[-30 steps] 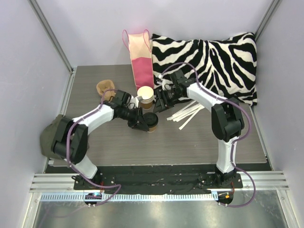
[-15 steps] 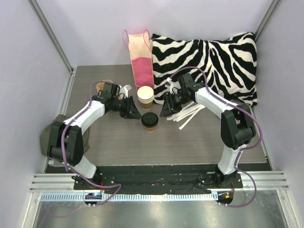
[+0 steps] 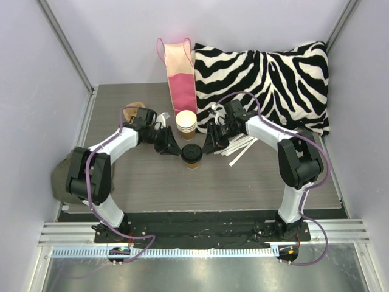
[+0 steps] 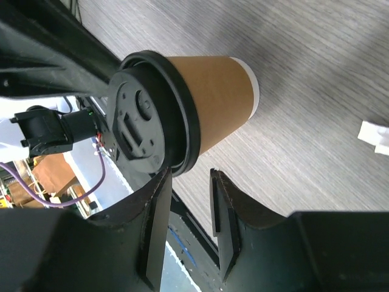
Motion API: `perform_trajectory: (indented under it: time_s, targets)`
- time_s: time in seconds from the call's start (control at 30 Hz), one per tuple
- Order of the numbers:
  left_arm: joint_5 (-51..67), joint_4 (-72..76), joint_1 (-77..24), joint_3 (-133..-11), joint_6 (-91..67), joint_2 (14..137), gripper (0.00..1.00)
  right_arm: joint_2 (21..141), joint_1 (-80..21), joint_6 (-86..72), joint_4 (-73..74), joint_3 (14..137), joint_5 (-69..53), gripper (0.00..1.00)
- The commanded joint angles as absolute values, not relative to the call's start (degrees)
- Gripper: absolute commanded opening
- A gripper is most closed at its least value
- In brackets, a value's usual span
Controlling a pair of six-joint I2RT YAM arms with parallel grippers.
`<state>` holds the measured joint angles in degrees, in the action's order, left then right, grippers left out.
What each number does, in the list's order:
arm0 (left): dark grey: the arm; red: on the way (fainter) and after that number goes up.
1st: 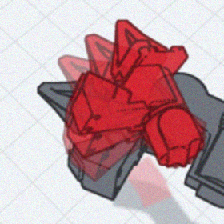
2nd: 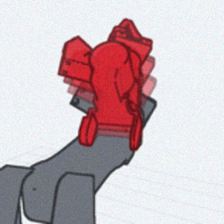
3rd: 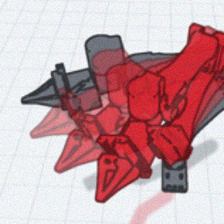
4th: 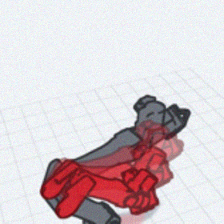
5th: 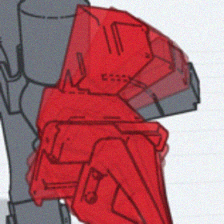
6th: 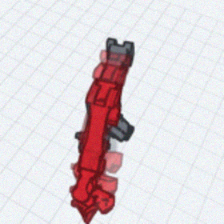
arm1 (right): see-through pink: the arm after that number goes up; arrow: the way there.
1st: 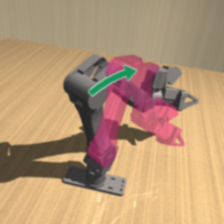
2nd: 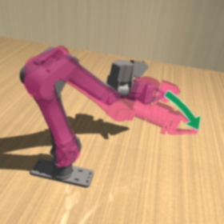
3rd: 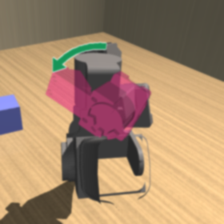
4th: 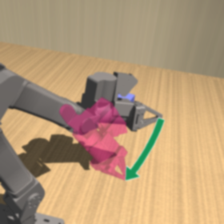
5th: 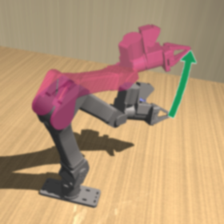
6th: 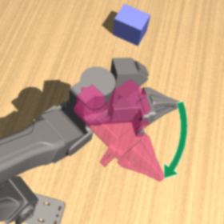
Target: Pack the takeout coffee
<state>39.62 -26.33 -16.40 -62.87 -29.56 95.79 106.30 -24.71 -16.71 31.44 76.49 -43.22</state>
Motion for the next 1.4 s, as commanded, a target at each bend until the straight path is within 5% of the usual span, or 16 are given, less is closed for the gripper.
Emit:
perform_trajectory:
  time_s: [0.0, 0.7, 1.37]
  targets:
    - [39.5, -23.6, -17.0, -63.9, -29.4, 96.1, 0.27, 107.5, -25.4, -17.3, 29.0, 77.2, -43.9, 0.39]
    - [39.7, -23.6, -17.3, -62.7, -28.4, 98.7, 0.20, 111.0, -25.6, -16.0, 28.1, 76.5, -42.5, 0.25]
    - [42.4, -30.7, -6.6, -67.1, -25.0, 89.5, 0.44, 113.4, -26.5, -23.1, 21.5, 80.1, -47.0, 0.43]
